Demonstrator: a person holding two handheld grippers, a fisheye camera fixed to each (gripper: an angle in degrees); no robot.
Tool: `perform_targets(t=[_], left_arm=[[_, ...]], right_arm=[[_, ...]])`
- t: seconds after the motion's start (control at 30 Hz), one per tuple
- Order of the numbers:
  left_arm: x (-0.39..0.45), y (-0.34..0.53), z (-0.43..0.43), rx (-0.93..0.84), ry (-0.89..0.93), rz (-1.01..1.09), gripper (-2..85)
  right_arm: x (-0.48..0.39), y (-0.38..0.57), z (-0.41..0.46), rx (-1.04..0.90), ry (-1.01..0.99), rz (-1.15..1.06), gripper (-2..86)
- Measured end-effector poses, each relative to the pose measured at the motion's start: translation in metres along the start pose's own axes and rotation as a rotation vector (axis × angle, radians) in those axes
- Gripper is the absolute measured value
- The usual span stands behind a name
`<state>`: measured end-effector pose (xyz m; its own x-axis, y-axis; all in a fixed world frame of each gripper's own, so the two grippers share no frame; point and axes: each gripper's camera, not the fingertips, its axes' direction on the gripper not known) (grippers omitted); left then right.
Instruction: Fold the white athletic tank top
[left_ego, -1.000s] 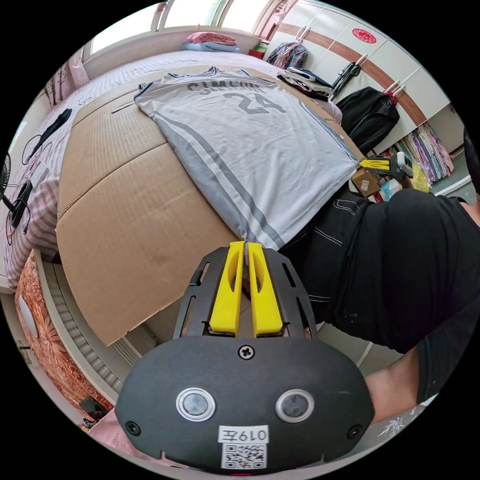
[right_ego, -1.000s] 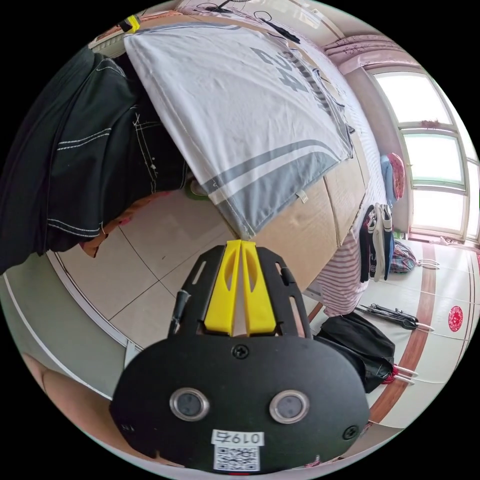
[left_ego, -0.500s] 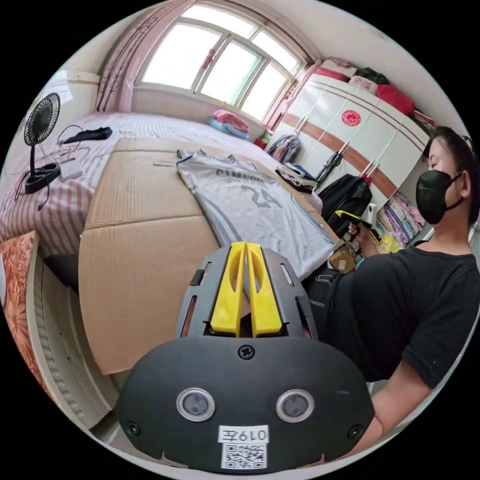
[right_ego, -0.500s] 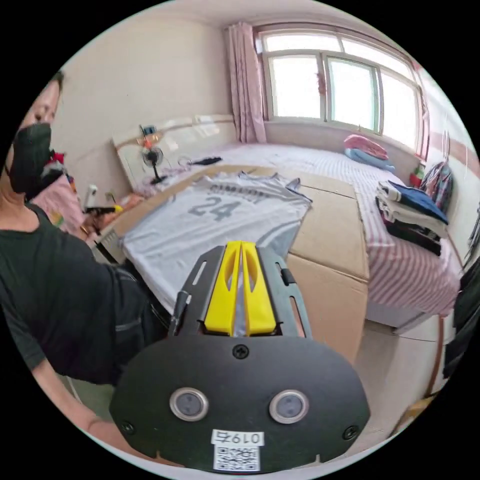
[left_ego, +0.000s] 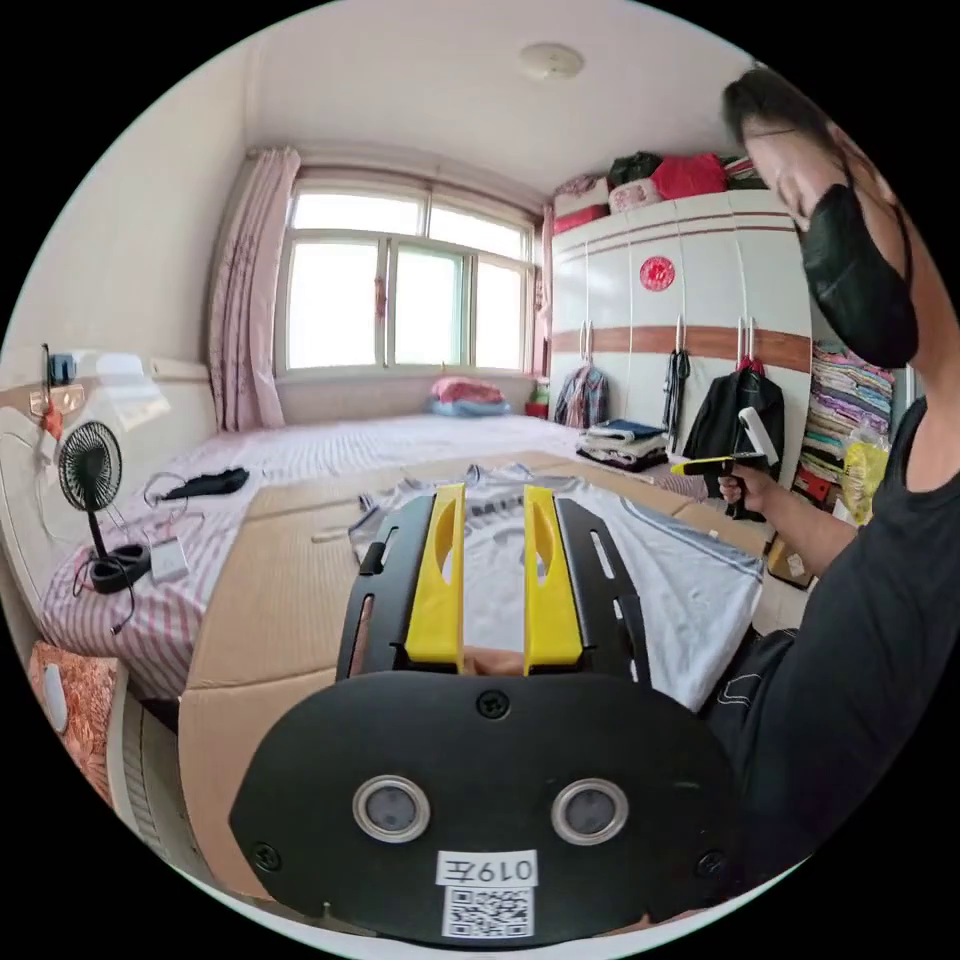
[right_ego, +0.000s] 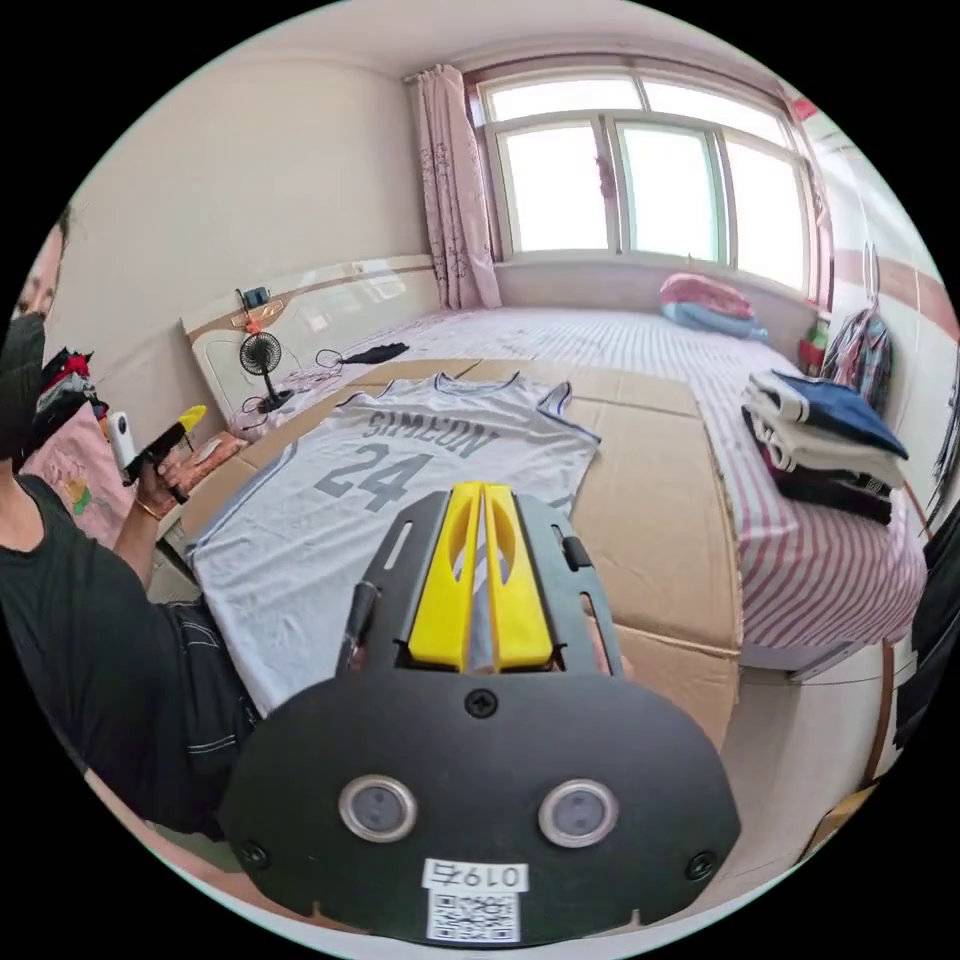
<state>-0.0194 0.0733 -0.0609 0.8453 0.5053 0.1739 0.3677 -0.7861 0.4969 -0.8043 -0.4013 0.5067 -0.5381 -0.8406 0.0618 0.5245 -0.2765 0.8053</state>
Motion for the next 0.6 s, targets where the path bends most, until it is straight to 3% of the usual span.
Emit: perform_targets(t=[0.07, 0.37, 0.6], left_arm=[[-0.030, 0.010, 0.035, -0.233, -0.013, -0.107, 8.2], [-0.119, 0.100, 0.087, -0.506, -0.044, -0.430, 9.0], [-0.156, 0.155, 0.127, -0.617, -0.016, -0.512, 9.0]], right_arm=[[0.030, 0.008, 0.038, -0.150, -0.056, 0.079, 8.7], [0.080, 0.041, 0.127, -0.369, -0.192, 0.257, 8.6], [0.090, 0.046, 0.175, -0.410, -0.249, 0.317, 8.1]])
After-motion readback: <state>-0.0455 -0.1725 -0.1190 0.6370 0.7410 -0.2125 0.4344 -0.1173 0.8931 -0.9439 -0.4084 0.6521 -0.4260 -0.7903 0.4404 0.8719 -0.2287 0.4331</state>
